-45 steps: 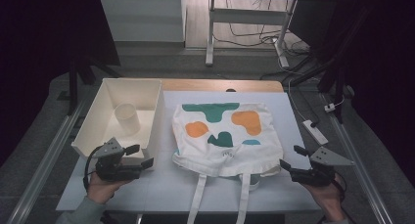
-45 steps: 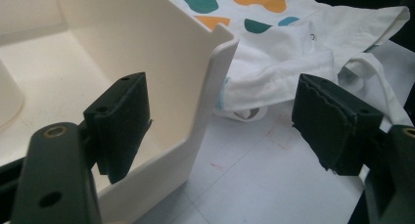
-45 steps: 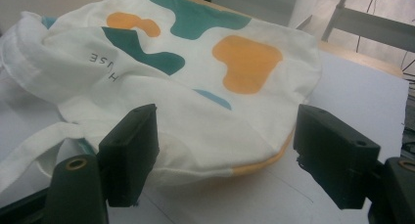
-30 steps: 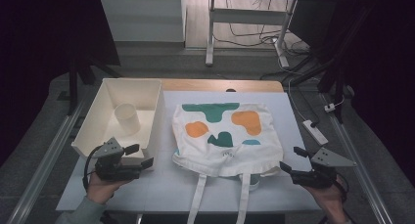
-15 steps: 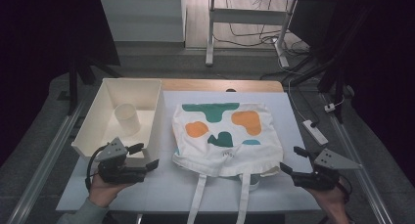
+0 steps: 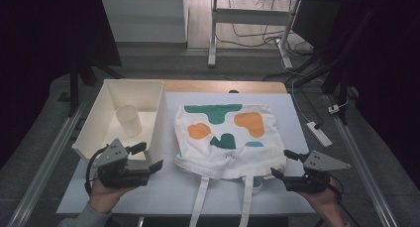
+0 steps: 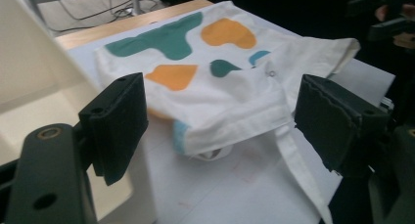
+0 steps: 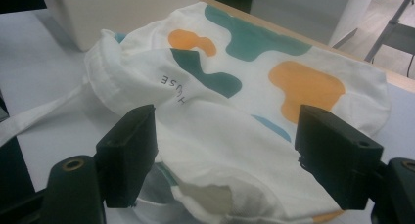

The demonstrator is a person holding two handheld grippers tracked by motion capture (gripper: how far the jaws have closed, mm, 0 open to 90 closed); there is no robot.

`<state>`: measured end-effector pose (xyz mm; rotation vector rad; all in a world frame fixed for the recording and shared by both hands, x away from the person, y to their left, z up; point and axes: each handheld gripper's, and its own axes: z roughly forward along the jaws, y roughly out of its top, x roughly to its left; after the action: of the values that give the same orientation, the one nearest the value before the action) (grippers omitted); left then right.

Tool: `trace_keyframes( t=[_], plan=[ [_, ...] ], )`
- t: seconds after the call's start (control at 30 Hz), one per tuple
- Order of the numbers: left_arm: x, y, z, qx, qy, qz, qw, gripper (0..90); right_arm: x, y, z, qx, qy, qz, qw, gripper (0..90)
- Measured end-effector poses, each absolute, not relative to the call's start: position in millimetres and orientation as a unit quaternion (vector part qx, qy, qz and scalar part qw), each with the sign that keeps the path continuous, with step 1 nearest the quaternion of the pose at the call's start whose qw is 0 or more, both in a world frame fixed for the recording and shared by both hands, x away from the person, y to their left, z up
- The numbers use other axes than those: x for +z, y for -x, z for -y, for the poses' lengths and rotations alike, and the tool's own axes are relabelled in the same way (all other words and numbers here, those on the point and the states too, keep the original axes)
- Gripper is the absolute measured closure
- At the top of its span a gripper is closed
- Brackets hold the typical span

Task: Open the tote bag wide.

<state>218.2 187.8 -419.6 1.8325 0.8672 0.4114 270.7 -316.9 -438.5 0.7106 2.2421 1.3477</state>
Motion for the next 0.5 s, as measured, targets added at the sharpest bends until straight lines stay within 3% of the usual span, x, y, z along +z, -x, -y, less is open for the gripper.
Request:
trace_keyframes(
  t=[0.5],
  plan=[
    [-428, -249, -122, 0.112, -0.807, -0.321, 0.483, 20.9, -431, -286, 285, 0.476, -0.233, -0.825, 0.197, 23.6]
  ],
)
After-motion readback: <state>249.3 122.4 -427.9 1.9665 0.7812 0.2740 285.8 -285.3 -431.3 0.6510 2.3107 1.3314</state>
